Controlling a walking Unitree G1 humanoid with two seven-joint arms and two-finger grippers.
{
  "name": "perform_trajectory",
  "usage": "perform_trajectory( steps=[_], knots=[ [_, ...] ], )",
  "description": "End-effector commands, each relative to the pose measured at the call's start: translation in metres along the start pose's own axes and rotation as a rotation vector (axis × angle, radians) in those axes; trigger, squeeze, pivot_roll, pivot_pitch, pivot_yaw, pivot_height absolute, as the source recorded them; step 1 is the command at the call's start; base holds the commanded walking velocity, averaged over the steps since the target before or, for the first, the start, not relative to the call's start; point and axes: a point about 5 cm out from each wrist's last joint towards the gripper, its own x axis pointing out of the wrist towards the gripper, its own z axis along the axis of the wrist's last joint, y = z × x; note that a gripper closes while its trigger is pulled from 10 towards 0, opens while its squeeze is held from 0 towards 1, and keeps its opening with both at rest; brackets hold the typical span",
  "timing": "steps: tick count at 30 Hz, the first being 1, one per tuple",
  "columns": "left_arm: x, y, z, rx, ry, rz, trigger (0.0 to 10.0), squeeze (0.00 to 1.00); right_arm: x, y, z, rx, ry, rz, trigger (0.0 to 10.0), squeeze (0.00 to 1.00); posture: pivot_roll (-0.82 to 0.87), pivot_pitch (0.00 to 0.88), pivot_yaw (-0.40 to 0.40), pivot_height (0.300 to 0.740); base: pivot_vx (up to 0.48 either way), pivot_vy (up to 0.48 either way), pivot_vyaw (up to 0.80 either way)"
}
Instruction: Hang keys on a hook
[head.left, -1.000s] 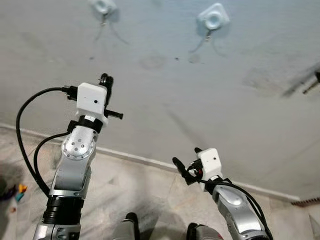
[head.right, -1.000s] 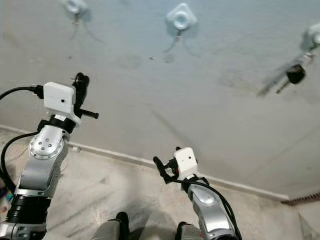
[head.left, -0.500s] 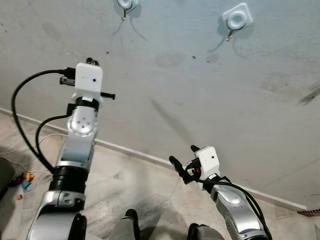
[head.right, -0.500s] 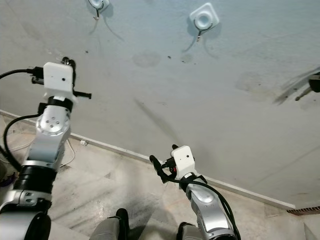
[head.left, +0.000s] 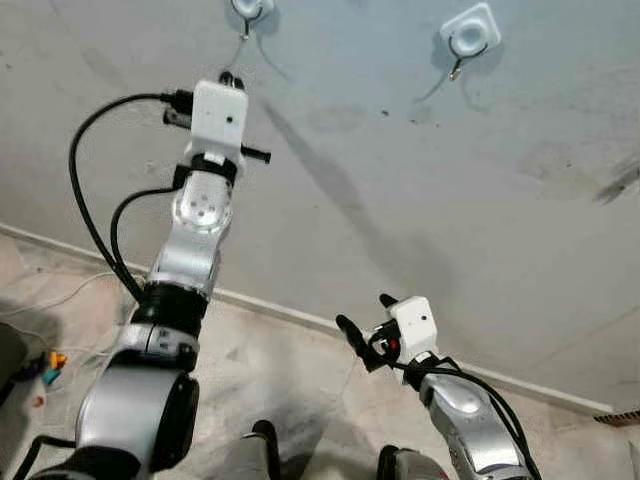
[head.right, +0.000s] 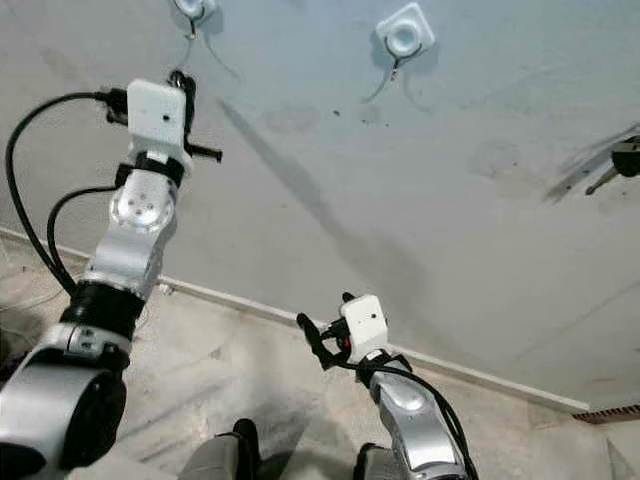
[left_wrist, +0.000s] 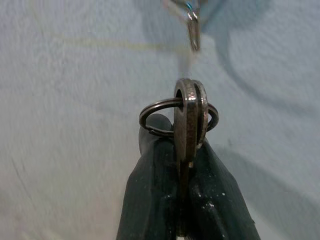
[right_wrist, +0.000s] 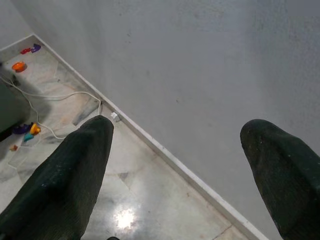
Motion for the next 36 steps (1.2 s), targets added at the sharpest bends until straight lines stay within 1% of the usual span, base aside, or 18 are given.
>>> perform_trajectory(
  steps=[1, 2, 4, 5, 8, 17, 21, 24, 26, 27, 28, 29, 33, 34, 36],
  knots=[
    [0.005, 0.006, 0.003, -0.019, -0.001, 0.025, 10.0, 0.0, -0.003, 0.003, -0.001, 0.006, 0.006, -0.005, 10.0, 0.0, -0.12, 0.237, 0.044, 0.74, 0.0, 0.0, 0.0],
    [0.011, 0.006, 0.007, -0.031, 0.004, 0.023, 10.0, 0.0, -0.004, 0.003, -0.002, 0.008, 0.009, -0.007, 10.0, 0.0, -0.12, 0.238, 0.046, 0.74, 0.0, 0.0, 0.0],
    [0.013, 0.006, 0.008, -0.029, 0.006, 0.023, 10.0, 0.0, -0.005, 0.003, -0.002, 0.008, 0.01, -0.007, 10.0, 0.0, -0.12, 0.238, 0.047, 0.74, 0.0, 0.0, 0.0],
    [0.018, 0.003, 0.009, -0.05, 0.027, 0.017, 10.0, 0.0, -0.005, 0.004, -0.003, 0.013, 0.01, -0.007, 10.0, 0.0, -0.12, 0.238, 0.05, 0.74, 0.0, 0.0, 0.0],
    [0.024, 0.001, 0.016, -0.06, 0.014, 0.009, 10.0, 0.0, -0.005, 0.006, -0.002, 0.016, 0.01, -0.003, 10.0, 0.0, -0.12, 0.24, 0.053, 0.74, 0.0, 0.0, 0.0],
    [0.033, 0.0, 0.033, -0.08, -0.044, 0.012, 10.0, 0.0, -0.005, 0.013, -0.002, 0.021, 0.01, 0.038, 10.0, 0.0, -0.11, 0.239, 0.058, 0.74, 0.0, 0.0, 0.0],
    [0.033, -0.002, 0.036, -0.08, -0.066, 0.003, 10.0, 0.0, -0.005, 0.015, -0.003, 0.024, 0.01, 0.054, 10.0, 0.0, -0.11, 0.239, 0.062, 0.74, 0.0, 0.0, 0.0],
    [0.022, -0.008, 0.029, -0.108, -0.062, -0.007, 10.0, 0.0, -0.005, 0.017, -0.002, 0.024, 0.007, 0.059, 10.0, 0.0, -0.12, 0.235, 0.068, 0.74, 0.0, 0.0, 0.0],
    [0.012, -0.013, 0.021, -0.121, -0.051, -0.024, 10.0, 0.0, -0.005, 0.016, -0.002, 0.023, 0.006, 0.056, 10.0, 0.0, -0.12, 0.233, 0.07, 0.74, 0.0, 0.0, 0.0],
    [0.002, -0.016, 0.015, -0.127, -0.043, -0.034, 10.0, 0.0, -0.005, 0.016, -0.002, 0.022, 0.004, 0.053, 10.0, 0.0, -0.12, 0.234, 0.071, 0.74, 0.0, 0.0, 0.0],
    [0.001, -0.016, 0.014, -0.128, -0.042, -0.036, 10.0, 0.0, -0.005, 0.016, -0.002, 0.022, 0.004, 0.052, 10.0, 0.0, -0.12, 0.234, 0.071, 0.74, 0.0, 0.0, 0.0],
    [-0.008, -0.016, 0.013, -0.127, -0.051, -0.036, 10.0, 0.0, -0.005, 0.015, -0.002, 0.021, 0.005, 0.049, 10.0, 0.0, -0.12, 0.234, 0.069, 0.74, 0.0, 0.0, 0.0],
    [-0.02, -0.015, 0.013, -0.119, -0.061, -0.042, 10.0, 0.0, -0.006, 0.012, -0.002, 0.02, 0.005, 0.045, 10.0, 0.0, -0.11, 0.235, 0.063, 0.74, 0.0, 0.0, 0.0],
    [-0.02, -0.015, 0.013, -0.119, -0.061, -0.042, 10.0, 0.0, -0.006, 0.012, -0.002, 0.02, 0.005, 0.045, 10.0, 0.0, -0.11, 0.235, 0.063, 0.74, 0.0, 0.0, 0.0],
    [-0.02, -0.007, 0.016, -0.094, -0.068, -0.009, 10.0, 0.0, -0.006, 0.011, -0.002, 0.015, 0.009, 0.051, 10.0, 0.0, -0.1, 0.237, 0.055, 0.74, 0.0, 0.0, 0.0]
  ],
)
